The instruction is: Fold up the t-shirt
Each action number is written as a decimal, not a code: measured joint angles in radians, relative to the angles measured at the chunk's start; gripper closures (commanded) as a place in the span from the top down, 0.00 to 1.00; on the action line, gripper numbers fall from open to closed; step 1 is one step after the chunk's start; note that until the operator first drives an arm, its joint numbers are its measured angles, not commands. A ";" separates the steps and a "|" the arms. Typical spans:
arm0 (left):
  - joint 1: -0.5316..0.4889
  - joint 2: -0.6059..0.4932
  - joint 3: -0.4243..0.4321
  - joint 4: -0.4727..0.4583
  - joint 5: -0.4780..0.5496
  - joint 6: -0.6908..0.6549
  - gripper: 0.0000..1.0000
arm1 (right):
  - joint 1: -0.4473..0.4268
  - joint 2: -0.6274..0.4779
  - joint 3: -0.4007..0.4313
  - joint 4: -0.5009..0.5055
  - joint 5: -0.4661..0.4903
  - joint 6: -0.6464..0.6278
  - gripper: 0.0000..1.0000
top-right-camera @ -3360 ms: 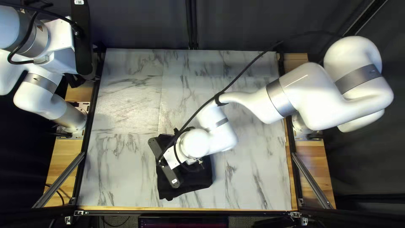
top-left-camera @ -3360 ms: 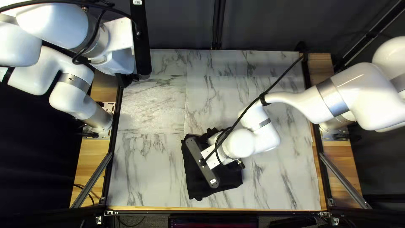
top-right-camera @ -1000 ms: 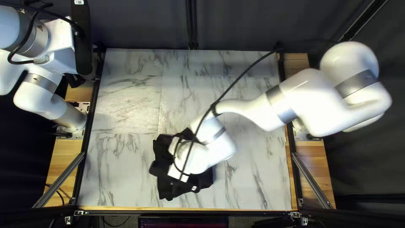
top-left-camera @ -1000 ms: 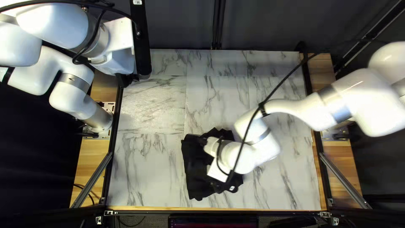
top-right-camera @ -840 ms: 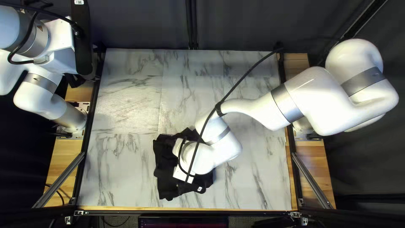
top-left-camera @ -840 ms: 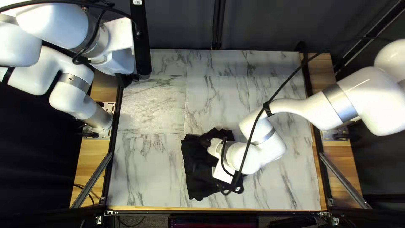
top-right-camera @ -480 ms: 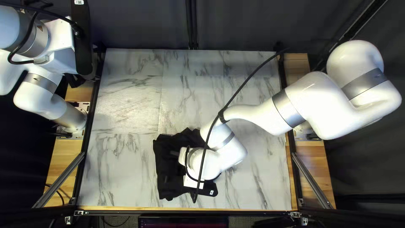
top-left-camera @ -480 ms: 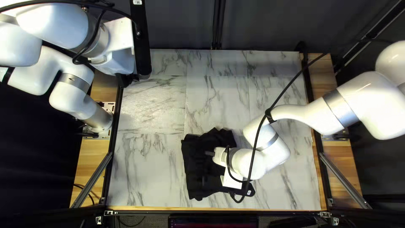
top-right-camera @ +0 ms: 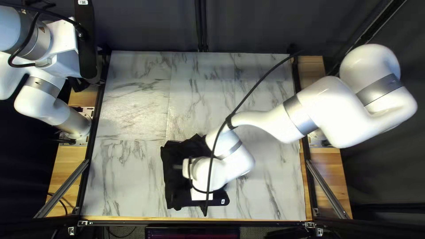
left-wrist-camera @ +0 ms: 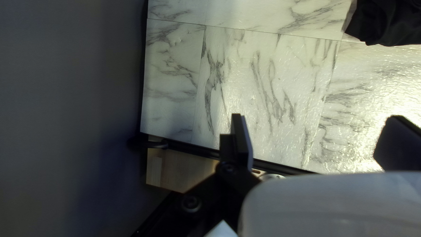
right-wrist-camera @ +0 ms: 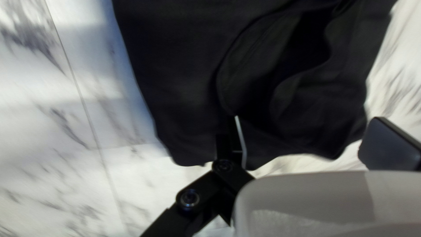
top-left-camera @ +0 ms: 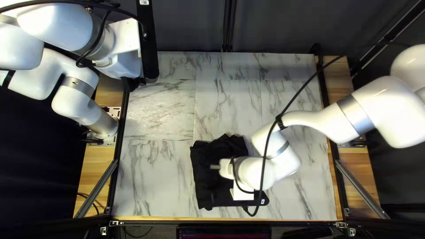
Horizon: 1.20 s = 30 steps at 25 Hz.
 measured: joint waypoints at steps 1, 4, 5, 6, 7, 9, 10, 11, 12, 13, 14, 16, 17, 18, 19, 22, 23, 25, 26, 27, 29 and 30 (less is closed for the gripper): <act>0.000 0.000 0.000 0.000 0.000 0.000 1.00 | 0.001 0.011 -0.016 0.008 0.025 -0.021 1.00; 0.000 0.000 0.000 0.000 0.000 0.000 1.00 | 0.003 0.034 -0.049 0.024 0.092 -0.064 1.00; 0.000 0.000 0.000 0.000 0.000 0.000 1.00 | 0.004 0.039 -0.054 0.027 0.108 -0.072 1.00; 0.000 0.000 0.000 0.000 0.000 0.000 1.00 | 0.005 0.043 -0.059 0.030 0.122 -0.077 1.00; 0.000 0.000 0.000 0.000 0.000 0.000 1.00 | 0.006 0.048 -0.063 0.033 0.134 -0.080 1.00; 0.000 0.000 0.000 0.000 0.000 0.000 1.00 | 0.006 0.059 -0.072 0.037 0.148 -0.084 1.00; 0.000 0.000 0.000 0.000 0.000 0.000 1.00 | 0.006 0.067 -0.077 0.038 0.153 -0.083 1.00; 0.000 0.000 0.000 0.000 0.000 0.000 1.00 | 0.006 0.075 -0.083 0.038 0.156 -0.081 1.00; 0.000 0.000 0.000 0.000 0.000 0.000 1.00 | 0.005 0.084 -0.089 0.037 0.159 -0.076 1.00; 0.000 0.000 0.000 0.000 0.000 0.000 1.00 | 0.003 0.092 -0.095 0.035 0.161 -0.070 0.96; 0.000 0.000 0.000 0.000 0.000 0.000 1.00 | 0.002 0.101 -0.100 0.032 0.164 -0.060 0.92; 0.000 0.000 0.000 0.000 0.000 0.000 1.00 | 0.000 0.115 -0.105 0.022 0.167 -0.033 0.68; 0.000 0.000 0.000 0.000 0.000 0.000 1.00 | 0.000 0.119 -0.102 0.017 0.165 -0.019 0.34; 0.000 0.000 0.000 0.000 0.000 0.000 1.00 | -0.001 0.121 -0.098 0.012 0.162 -0.006 0.10; 0.000 0.000 0.000 0.000 0.000 0.000 1.00 | -0.001 0.123 -0.094 0.009 0.158 0.005 0.06; 0.000 0.000 0.000 0.000 0.000 0.000 1.00 | 0.001 0.127 -0.091 0.001 0.151 0.028 0.01; 0.000 0.000 0.000 0.000 0.000 0.000 1.00 | 0.003 0.127 -0.089 -0.001 0.149 0.034 0.01; 0.000 0.000 0.000 0.000 0.000 0.000 1.00 | 0.005 0.126 -0.087 -0.005 0.146 0.043 0.00; 0.000 0.000 0.000 0.000 0.000 0.000 1.00 | 0.006 0.126 -0.089 -0.007 0.146 0.046 0.00; 0.000 0.000 0.000 0.000 0.000 0.000 1.00 | 0.007 0.126 -0.094 -0.010 0.150 0.049 0.00; 0.000 0.000 0.000 0.000 0.000 0.000 1.00 | 0.009 0.121 -0.109 -0.019 0.163 0.057 0.00; 0.000 0.000 0.000 0.000 0.000 0.000 1.00 | 0.010 0.115 -0.115 -0.025 0.172 0.062 0.00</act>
